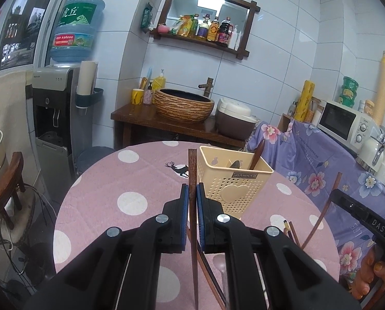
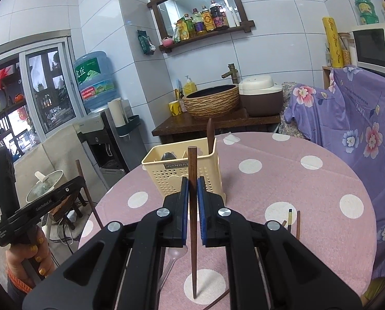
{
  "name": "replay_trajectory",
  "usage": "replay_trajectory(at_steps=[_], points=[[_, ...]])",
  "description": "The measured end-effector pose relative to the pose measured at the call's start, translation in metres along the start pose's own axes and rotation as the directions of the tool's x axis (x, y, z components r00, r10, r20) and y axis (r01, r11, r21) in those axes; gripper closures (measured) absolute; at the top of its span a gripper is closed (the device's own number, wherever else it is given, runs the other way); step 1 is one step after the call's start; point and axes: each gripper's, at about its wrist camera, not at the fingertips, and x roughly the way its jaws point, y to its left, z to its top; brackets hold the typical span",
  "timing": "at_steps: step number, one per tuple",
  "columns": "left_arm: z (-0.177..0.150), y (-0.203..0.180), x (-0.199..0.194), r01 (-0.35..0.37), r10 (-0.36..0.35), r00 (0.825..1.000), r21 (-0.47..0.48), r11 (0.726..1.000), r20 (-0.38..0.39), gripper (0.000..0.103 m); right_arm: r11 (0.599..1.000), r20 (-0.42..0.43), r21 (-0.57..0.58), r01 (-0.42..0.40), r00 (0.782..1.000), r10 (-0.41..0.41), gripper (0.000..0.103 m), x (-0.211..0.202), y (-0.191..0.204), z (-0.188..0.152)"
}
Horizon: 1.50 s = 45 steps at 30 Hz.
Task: Organize utensils
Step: 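Lift both chopsticks and drop them upright into the cream basket with both tools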
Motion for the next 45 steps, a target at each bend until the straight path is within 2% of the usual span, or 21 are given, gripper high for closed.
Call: replay_trajectory(at_steps=[7, 12, 18, 23, 26, 29, 37, 40, 45], points=[[0.013, -0.001, -0.002, 0.013, -0.013, 1.0, 0.009, 1.0, 0.021, 0.096, 1.0, 0.006, 0.003, -0.023, 1.0, 0.023, 0.095, 0.005, 0.0, 0.016], [0.041, -0.01, -0.004, 0.045, -0.047, 0.998, 0.04, 0.998, 0.037, 0.096, 0.999, 0.02, -0.032, -0.035, 0.999, 0.036, 0.095, 0.007, 0.007, 0.043], [0.106, -0.027, -0.012, 0.111, -0.116, 0.99, 0.061, 0.992, 0.083, 0.096, 0.998, 0.087, -0.041, -0.044, 0.995, 0.048, 0.095, 0.003, 0.018, 0.115], [0.16, -0.043, -0.006, 0.092, -0.101, 0.981, 0.062, 0.994, 0.163, 0.096, 0.998, 0.181, -0.057, -0.006, 0.983, 0.016, 0.095, 0.003, 0.032, 0.176], [0.176, -0.048, 0.01, 0.053, -0.064, 0.981, 0.065, 0.997, 0.186, 0.096, 0.997, 0.207, -0.066, 0.036, 0.978, -0.021, 0.095, 0.015, 0.037, 0.193], [0.173, -0.052, 0.032, 0.022, -0.035, 0.983, 0.07, 0.997, 0.18, 0.096, 0.995, 0.21, -0.071, 0.073, 0.976, -0.057, 0.095, 0.033, 0.037, 0.189], [0.121, -0.042, 0.094, 0.0, -0.002, 0.999, 0.036, 0.999, 0.04, 0.096, 0.991, 0.111, -0.055, 0.124, 0.987, -0.117, 0.095, 0.093, 0.017, 0.131], [0.102, -0.035, 0.11, -0.006, 0.006, 1.0, 0.017, 1.0, -0.012, 0.096, 0.992, 0.069, -0.035, 0.124, 0.99, -0.121, 0.095, 0.107, 0.008, 0.113], [0.078, -0.027, 0.128, -0.013, 0.012, 0.997, -0.006, 1.0, -0.074, 0.096, 0.991, 0.045, -0.005, 0.132, 0.99, -0.132, 0.095, 0.119, -0.004, 0.099]])
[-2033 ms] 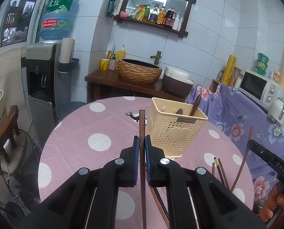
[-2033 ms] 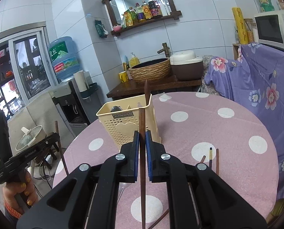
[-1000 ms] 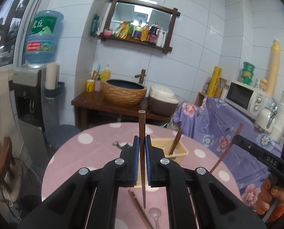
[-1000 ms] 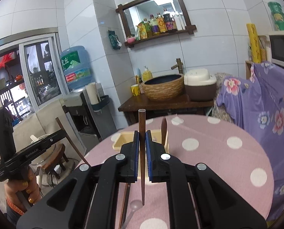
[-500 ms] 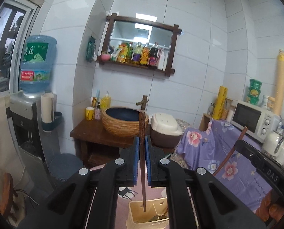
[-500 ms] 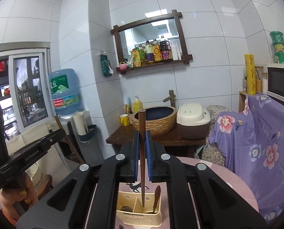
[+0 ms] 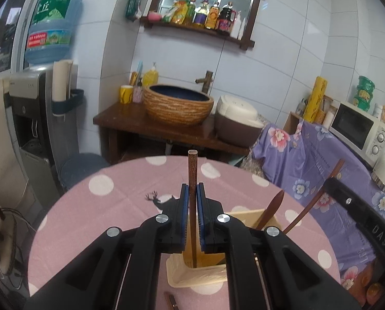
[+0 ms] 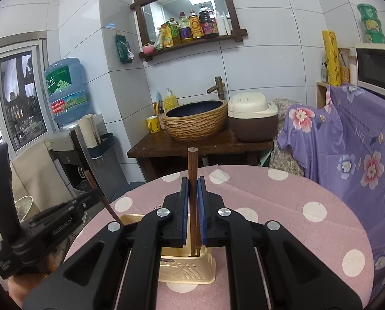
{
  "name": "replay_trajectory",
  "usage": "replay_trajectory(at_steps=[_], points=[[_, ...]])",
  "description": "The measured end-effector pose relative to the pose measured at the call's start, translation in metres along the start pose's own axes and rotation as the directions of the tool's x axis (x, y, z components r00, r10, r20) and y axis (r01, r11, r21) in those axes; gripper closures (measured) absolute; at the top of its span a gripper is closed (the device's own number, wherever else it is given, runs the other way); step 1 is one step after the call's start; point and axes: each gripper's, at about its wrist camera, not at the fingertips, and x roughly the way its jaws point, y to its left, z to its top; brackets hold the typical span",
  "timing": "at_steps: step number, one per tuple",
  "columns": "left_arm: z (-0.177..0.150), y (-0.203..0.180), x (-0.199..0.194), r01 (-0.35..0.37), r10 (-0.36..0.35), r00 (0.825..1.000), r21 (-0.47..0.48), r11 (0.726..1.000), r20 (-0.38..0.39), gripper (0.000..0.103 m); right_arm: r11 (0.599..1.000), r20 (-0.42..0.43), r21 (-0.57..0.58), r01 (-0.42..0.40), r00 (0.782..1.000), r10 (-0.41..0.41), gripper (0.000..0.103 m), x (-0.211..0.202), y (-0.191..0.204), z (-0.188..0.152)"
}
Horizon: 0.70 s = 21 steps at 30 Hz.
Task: Organize utensils
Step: 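Lift both chopsticks and drop them upright into the cream basket with both tools, then lower the right tool onto the pale plastic spoon and close on its handle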
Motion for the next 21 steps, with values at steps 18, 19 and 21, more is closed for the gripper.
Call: replay_trajectory(at_steps=[18, 19, 21], points=[[-0.061, 0.006, -0.039, 0.046, -0.043, 0.996, 0.042, 0.998, -0.073, 0.045, 0.999, -0.094, 0.026, 0.018, 0.995, -0.016, 0.072, -0.026, -0.021, -0.052], [-0.071, 0.011, -0.041, 0.041, -0.038, 0.995, 0.037, 0.998, -0.092, 0.045, 1.0, -0.123, 0.016, 0.016, 0.992, -0.014, 0.072, -0.026, -0.019, -0.062], [-0.09, 0.022, -0.043, 0.006, -0.004, 0.993, 0.017, 1.0, -0.117, 0.045, 1.0, -0.19, -0.003, 0.006, 0.982, -0.006, 0.072, -0.024, -0.013, -0.085]])
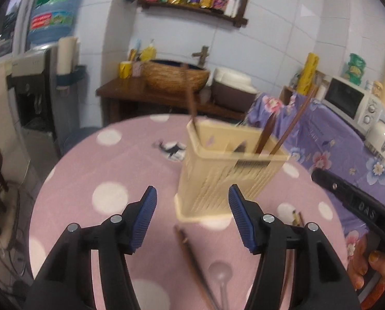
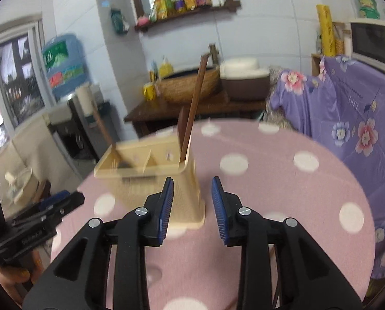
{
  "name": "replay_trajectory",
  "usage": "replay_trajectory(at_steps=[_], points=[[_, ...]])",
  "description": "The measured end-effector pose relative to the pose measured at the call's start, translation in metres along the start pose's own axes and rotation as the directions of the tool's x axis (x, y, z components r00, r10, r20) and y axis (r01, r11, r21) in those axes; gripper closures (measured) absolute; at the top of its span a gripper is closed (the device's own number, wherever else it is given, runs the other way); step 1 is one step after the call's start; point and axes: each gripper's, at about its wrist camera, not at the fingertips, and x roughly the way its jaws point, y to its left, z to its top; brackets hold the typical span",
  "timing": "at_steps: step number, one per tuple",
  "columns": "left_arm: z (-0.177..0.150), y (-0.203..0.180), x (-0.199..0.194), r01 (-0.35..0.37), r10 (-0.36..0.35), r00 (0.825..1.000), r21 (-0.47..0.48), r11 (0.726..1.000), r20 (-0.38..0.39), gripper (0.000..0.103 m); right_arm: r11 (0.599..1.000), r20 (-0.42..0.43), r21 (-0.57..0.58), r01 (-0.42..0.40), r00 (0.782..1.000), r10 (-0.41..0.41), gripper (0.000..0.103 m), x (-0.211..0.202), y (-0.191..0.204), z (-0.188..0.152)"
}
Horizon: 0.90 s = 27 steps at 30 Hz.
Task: Organize utensils
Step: 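Lower the right tool onto the pale plastic spoon and close on its handle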
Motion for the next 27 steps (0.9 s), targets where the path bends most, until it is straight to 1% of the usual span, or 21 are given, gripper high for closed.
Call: replay_trajectory(at_steps=[3, 5, 6, 10, 14, 17, 19, 20, 27], points=[[-0.027, 0.015, 0.001, -0.058, 0.058, 0.998, -0.021, 0.998, -0.035, 0.045, 0.999, -0.132, -0.025, -0.037, 0.991, 0.033, 0.072, 0.016, 0.018, -0.047], [-0.045, 0.025, 0.0, -0.093, 0.091, 0.994, -0.035, 0.995, -0.054, 0.045, 0.998, -0.203, -0.034, -0.06, 0.978, 0.052, 0.072, 0.028, 0.03, -0.072], [-0.05, 0.028, 0.0, -0.098, 0.095, 0.993, -0.04, 0.994, -0.064, 0.045, 0.997, -0.239, -0.028, -0.066, 0.969, 0.057, 0.072, 0.035, 0.036, -0.086], [-0.068, 0.041, -0.005, -0.115, 0.109, 0.989, -0.058, 0.992, -0.096, 0.045, 0.998, -0.325, -0.008, -0.066, 0.944, 0.06, 0.072, 0.055, 0.053, -0.115], [-0.075, 0.052, -0.013, -0.115, 0.107, 0.99, -0.079, 0.99, -0.095, 0.045, 0.999, -0.36, -0.027, -0.036, 0.933, 0.024, 0.072, 0.065, 0.066, -0.127], [-0.076, 0.055, -0.017, -0.11, 0.103, 0.991, -0.085, 0.99, -0.088, 0.045, 1.0, -0.392, -0.016, -0.022, 0.92, 0.014, 0.071, 0.072, 0.07, -0.131], [-0.076, 0.058, -0.019, -0.111, 0.104, 0.991, -0.088, 0.99, -0.082, 0.045, 0.999, -0.383, -0.047, 0.003, 0.924, -0.021, 0.069, 0.072, 0.075, -0.132], [-0.077, 0.058, -0.02, -0.108, 0.101, 0.992, -0.092, 0.99, -0.08, 0.045, 0.999, -0.381, -0.05, 0.007, 0.924, -0.025, 0.069, 0.073, 0.076, -0.132], [-0.077, 0.064, -0.022, -0.092, 0.084, 0.994, -0.114, 0.989, -0.071, 0.045, 0.992, -0.37, -0.109, 0.066, 0.923, -0.102, 0.069, 0.081, 0.09, -0.128]])
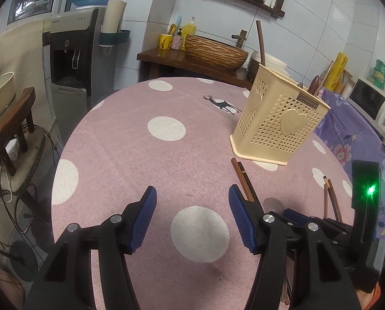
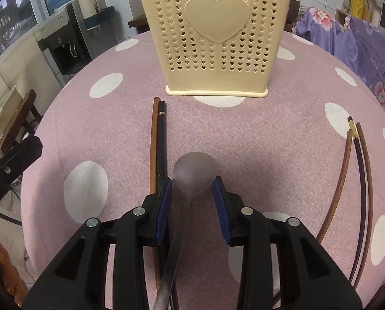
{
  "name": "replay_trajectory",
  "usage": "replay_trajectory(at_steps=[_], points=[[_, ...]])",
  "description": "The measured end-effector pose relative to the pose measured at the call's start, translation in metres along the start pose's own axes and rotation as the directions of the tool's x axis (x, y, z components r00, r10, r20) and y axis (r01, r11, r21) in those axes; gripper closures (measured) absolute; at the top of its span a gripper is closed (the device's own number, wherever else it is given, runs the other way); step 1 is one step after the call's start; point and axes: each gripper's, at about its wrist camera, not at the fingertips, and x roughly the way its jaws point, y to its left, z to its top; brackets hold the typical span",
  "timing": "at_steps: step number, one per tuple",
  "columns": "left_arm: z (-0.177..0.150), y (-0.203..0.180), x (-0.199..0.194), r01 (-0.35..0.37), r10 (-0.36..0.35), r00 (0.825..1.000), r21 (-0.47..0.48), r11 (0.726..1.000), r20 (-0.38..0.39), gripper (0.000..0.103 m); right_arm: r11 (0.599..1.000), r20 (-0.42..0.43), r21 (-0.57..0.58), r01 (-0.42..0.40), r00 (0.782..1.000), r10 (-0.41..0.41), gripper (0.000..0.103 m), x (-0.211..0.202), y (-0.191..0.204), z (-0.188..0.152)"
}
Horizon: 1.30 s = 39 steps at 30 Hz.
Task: Organize utensils
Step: 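Lower the right tool onto the pale plastic spoon and close on its handle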
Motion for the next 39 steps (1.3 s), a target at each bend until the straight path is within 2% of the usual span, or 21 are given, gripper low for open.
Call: replay_trajectory(at_steps=[5, 10, 12, 13, 14, 18, 21, 23, 25, 27, 29, 33, 36, 37, 39], points=[[-0.001, 0.004, 0.0, 0.001, -0.001, 1.0, -0.01, 1.0, -0.002, 0.045, 0.999, 0.009, -0.016, 0.047, 0.999, -0.047, 0.069, 0.005, 0.009, 0.006], [-0.001, 0.007, 0.002, 0.003, -0.004, 1.0, -0.022, 1.0, -0.009, 0.045, 0.999, 0.022, -0.024, 0.048, 0.999, -0.047, 0.07, 0.008, 0.007, 0.009], [-0.001, 0.005, 0.003, 0.005, -0.005, 1.0, -0.016, 1.0, -0.013, 0.045, 0.999, 0.025, -0.019, 0.033, 0.999, -0.033, 0.074, 0.007, 0.003, 0.009], [-0.002, 0.004, 0.002, 0.006, -0.006, 1.0, -0.013, 1.0, -0.014, 0.044, 1.0, 0.027, -0.001, -0.004, 1.0, 0.004, 0.081, 0.006, -0.001, 0.009], [-0.002, 0.002, 0.002, 0.009, -0.009, 1.0, -0.01, 1.0, -0.015, 0.044, 0.999, 0.03, 0.015, -0.039, 0.999, 0.039, 0.083, 0.004, -0.006, 0.009], [-0.002, -0.005, 0.003, 0.018, -0.018, 1.0, 0.008, 1.0, -0.019, 0.044, 0.996, 0.132, 0.034, -0.088, 0.988, 0.083, 0.083, -0.022, -0.027, 0.01], [-0.002, -0.009, 0.005, 0.03, -0.029, 0.999, 0.009, 1.0, -0.022, 0.044, 0.993, 0.154, 0.03, -0.116, 0.982, 0.11, 0.083, -0.034, -0.036, 0.011], [-0.002, -0.011, 0.006, 0.039, -0.038, 0.999, 0.01, 0.999, -0.024, 0.044, 0.993, 0.133, 0.042, -0.111, 0.986, 0.105, 0.075, -0.032, -0.04, 0.011], [-0.002, -0.014, 0.006, 0.042, -0.041, 0.999, 0.013, 0.999, -0.025, 0.044, 0.993, 0.127, 0.05, -0.108, 0.987, 0.101, 0.056, -0.031, -0.041, 0.011], [-0.003, -0.015, 0.005, 0.043, -0.042, 0.999, 0.016, 0.999, -0.025, 0.044, 0.993, 0.106, 0.051, -0.109, 0.989, 0.103, 0.056, -0.027, -0.035, 0.008], [-0.003, -0.014, 0.005, 0.039, -0.038, 0.999, 0.019, 0.999, -0.025, 0.044, 0.997, 0.075, 0.009, -0.072, 0.995, 0.071, 0.056, -0.021, -0.023, 0.004], [-0.002, -0.008, 0.003, 0.029, -0.029, 0.999, 0.008, 1.0, -0.021, 0.044, 0.997, 0.019, -0.04, -0.068, 0.997, 0.069, 0.069, -0.01, -0.006, -0.004], [-0.002, -0.005, 0.005, 0.029, -0.029, 0.999, -0.008, 1.0, -0.027, 0.044, 0.997, 0.012, -0.071, -0.021, 1.0, 0.022, 0.091, -0.006, 0.0, -0.006], [-0.002, -0.005, 0.005, 0.031, -0.031, 0.999, -0.01, 0.999, -0.029, 0.044, 0.997, 0.011, -0.063, -0.033, 0.999, 0.034, 0.094, -0.006, -0.002, -0.006], [-0.003, -0.007, 0.005, 0.03, -0.03, 0.999, -0.004, 1.0, -0.03, 0.043, 0.997, 0.01, -0.042, -0.062, 0.998, 0.062, 0.095, -0.008, -0.01, -0.007]])
